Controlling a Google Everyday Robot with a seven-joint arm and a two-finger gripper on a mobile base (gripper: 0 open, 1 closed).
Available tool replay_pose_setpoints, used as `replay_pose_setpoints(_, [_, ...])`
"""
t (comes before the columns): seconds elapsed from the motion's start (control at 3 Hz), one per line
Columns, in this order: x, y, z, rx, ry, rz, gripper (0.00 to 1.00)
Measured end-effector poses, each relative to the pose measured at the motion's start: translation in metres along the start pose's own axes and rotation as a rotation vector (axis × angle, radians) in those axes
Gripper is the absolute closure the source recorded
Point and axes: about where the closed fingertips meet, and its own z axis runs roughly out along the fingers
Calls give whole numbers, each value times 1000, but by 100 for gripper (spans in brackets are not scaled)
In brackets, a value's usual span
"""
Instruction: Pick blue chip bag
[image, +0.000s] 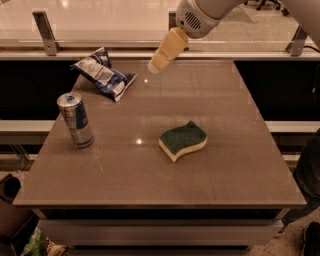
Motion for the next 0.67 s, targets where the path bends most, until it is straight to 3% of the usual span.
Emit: replay_pose_setpoints(0.67, [-6, -5, 10, 24, 9, 28, 0])
